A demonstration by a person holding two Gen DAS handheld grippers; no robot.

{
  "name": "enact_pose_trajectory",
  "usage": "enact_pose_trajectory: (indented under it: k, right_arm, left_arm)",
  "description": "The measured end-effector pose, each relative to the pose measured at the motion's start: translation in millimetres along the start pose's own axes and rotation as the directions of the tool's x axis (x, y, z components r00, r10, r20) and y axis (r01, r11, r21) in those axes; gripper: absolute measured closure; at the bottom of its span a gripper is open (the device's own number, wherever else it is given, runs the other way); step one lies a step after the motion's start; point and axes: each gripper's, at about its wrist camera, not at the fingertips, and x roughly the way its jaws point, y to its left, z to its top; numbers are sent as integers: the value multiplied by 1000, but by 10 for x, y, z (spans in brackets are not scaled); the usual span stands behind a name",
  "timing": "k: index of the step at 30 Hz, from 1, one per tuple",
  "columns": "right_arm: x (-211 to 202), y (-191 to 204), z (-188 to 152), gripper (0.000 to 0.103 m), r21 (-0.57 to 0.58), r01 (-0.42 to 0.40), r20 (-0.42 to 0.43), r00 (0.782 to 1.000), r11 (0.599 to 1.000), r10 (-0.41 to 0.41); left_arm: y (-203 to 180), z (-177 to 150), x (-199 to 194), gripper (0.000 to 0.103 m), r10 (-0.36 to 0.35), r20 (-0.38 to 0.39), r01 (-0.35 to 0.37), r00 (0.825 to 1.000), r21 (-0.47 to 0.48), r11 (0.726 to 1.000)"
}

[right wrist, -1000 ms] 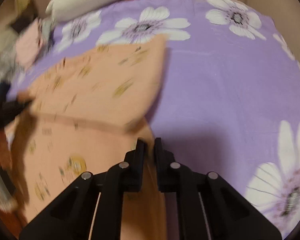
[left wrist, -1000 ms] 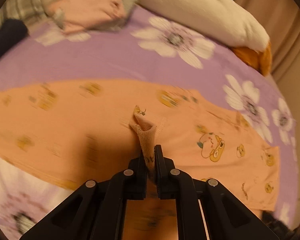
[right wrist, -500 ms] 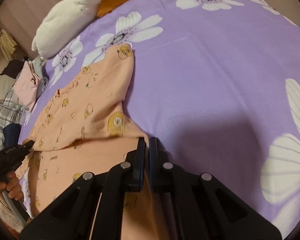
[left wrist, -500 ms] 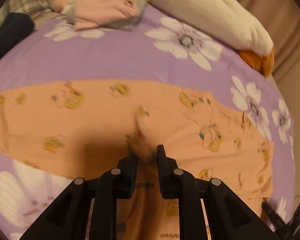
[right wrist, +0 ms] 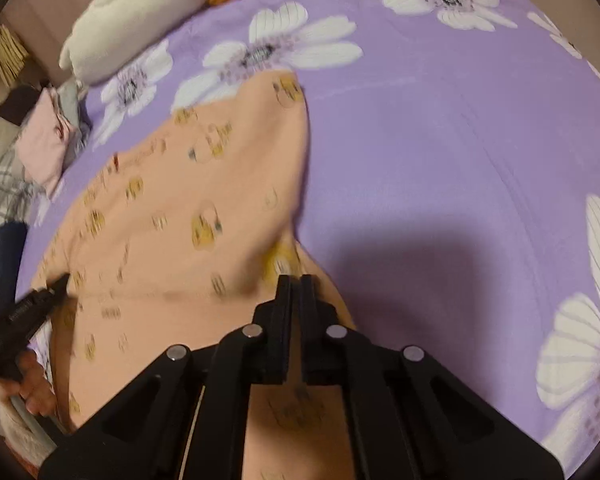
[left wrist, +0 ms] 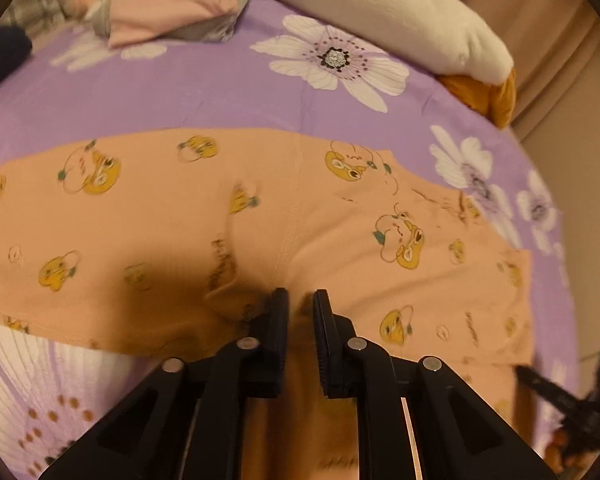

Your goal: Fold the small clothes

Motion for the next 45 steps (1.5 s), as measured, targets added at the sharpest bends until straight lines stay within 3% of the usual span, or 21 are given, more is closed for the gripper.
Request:
enact_pose_trajectory:
  k: [2, 4, 6, 8, 10, 12, 14, 17, 20, 22, 24, 25, 26, 28, 30, 31, 33, 35, 40, 42, 45]
  right_arm:
    - [-141, -113, -55, 97, 76, -42, -18, 999, 996, 44]
    - [-352, -186, -160, 91, 103, -128, 33, 992, 986, 126]
    - [-562, -210, -309, 91, 105, -171, 79, 983, 980, 163]
    - [-777, -223, -505, 90, 101, -189, 110, 978, 977, 178]
    - [-918, -202, -644, 87, 79, -202, 122, 974, 976, 191]
    - [-1025, -180, -760, 87, 49, -201, 121, 973, 978, 194]
    - [-1086, -106, -810, 84, 23, -121, 124, 985, 992, 117]
    - [-1090, -67, -834, 83, -15, -24, 120, 992, 1000, 26]
    - [-1043, -81, -872, 83, -10, -55, 80, 995, 998, 55]
    - [-1035, -64, -905, 84, -1, -56, 63, 996, 998, 56]
    - [-1050, -15, -931, 83, -14, -19, 62, 998, 1000, 20]
    - [-1063, 9, -933, 84, -23, 6, 69, 998, 1000, -5]
    - [-1088, 37, -942, 84, -36, 22, 78, 997, 999, -19]
    - [-1138, 66, -947, 83, -51, 27, 91, 996, 998, -23]
    - [-1169, 66, -942, 83, -55, 31, 98, 995, 998, -26]
    - [-1179, 54, -937, 83, -57, 29, 100, 995, 998, -23]
    - [-1175, 15, -920, 83, -53, 18, 106, 994, 998, -12]
    - [-1135, -21, -879, 83, -52, 9, 122, 993, 999, -3]
    - [-745, -104, -531, 84, -52, 3, 133, 991, 999, 4]
    - [-558, -106, -353, 84, -38, -60, 114, 991, 997, 64]
    - [-343, -97, -210, 84, -13, -80, 94, 992, 997, 81]
  left_arm:
    - [176, 61, -229, 87, -20, 4, 21, 1000, -58, 998]
    - [456, 134, -583, 73, -20, 89, 32, 996, -132, 991]
    - [861, 152, -937, 27, -77, 184, 119, 980, -229, 966]
    - [1277, 137, -1194, 15, -117, 250, 199, 961, -330, 923]
    - [1794, 66, -1391, 15, -142, 290, 262, 947, -434, 862]
    - [2182, -46, -1496, 15, -102, 306, 257, 947, -527, 810]
    - [2585, -202, -1541, 15, -58, 324, 256, 944, -611, 749]
    - [2965, -363, -1433, 15, -100, 347, 326, 933, -690, 646]
    - [3095, -346, -1365, 22, -117, 417, 398, 901, -691, 604]
    - [3122, -206, -1301, 40, -152, 420, 418, 895, -667, 617]
    - [3134, -51, -1065, 68, -178, 345, 377, 922, -688, 620]
    - [3131, -24, -949, 88, -151, 297, 325, 943, -720, 613]
    - [3124, -4, -872, 95, -117, 280, 291, 953, -732, 615]
    - [3053, 14, -899, 95, -72, 286, 266, 955, -730, 630]
    - [2928, 94, -954, 97, 7, 244, 175, 970, -717, 675]
    - [2789, 217, -988, 97, 92, 188, 61, 978, -676, 734]
    - [2433, 417, -1066, 98, 240, 114, -140, 964, -550, 823]
    - [2070, 502, -1171, 98, 289, 137, -208, 948, -419, 884]
    - [546, 776, -1257, 98, 149, 212, -120, 966, -143, 982]
    - [-204, 736, -1136, 98, 59, 210, -62, 976, 8, 998]
    - [-1125, 552, -745, 98, -41, 151, 14, 988, 173, 985]
